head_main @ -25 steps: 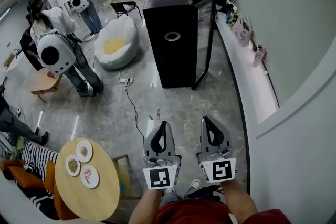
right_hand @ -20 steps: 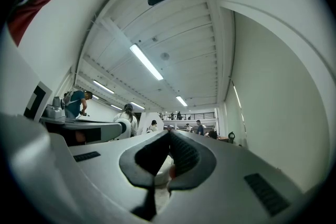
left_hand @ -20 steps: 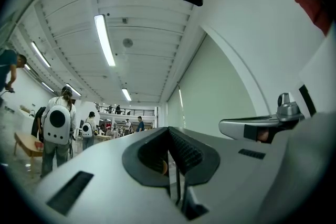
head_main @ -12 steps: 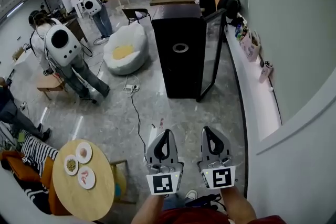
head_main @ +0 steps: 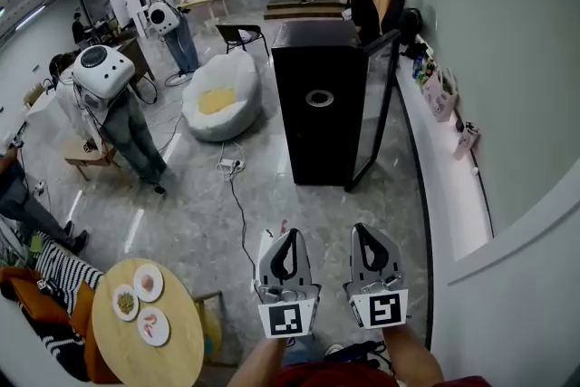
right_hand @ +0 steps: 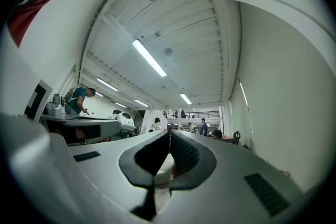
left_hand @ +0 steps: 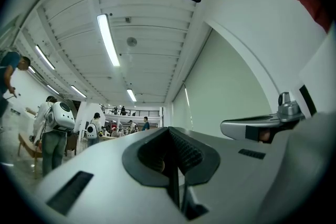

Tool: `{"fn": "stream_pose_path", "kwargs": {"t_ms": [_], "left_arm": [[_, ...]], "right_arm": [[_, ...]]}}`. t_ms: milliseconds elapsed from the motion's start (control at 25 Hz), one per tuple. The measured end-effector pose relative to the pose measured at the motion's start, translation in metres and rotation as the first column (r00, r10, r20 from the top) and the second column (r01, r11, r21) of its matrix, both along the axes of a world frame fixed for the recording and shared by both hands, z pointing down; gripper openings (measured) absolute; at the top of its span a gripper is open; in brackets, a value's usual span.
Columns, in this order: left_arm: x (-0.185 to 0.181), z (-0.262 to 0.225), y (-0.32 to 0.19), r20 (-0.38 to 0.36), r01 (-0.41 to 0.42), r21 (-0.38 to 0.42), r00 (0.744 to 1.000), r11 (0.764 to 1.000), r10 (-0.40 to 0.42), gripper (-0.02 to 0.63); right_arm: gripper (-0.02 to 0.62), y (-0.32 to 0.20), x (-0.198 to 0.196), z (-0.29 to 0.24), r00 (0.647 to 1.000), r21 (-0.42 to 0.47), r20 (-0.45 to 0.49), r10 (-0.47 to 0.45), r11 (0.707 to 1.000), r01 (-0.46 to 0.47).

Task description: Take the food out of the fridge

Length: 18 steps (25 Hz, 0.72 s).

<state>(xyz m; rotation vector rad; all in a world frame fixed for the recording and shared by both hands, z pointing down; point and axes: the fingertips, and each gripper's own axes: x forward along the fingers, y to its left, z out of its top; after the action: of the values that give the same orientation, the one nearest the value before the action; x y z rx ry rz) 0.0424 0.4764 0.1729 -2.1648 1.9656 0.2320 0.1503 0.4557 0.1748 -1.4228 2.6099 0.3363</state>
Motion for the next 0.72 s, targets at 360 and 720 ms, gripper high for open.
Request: {"fn": "stream_pose_path", "kwargs": {"t_ms": [360,720], "left_arm": [[-0.038,-0.004,-0.045,-0.094,-0.001,0.028,0.996,1.0,0.004,0.013],[-0.071,-0.004,-0.09,-0.11,-0.034,0.028,0.993,0.999,0.037,0.013]], "right_arm": [[0.023,-0.044,-0.038,-0.001,1.0,-0.002,-0.003,-0.002,1.0,0.002],[0.023,-0.086,-0.075,-0.008,0.999,-0.005,0.025,0.021,1.0,-0.021]]}}
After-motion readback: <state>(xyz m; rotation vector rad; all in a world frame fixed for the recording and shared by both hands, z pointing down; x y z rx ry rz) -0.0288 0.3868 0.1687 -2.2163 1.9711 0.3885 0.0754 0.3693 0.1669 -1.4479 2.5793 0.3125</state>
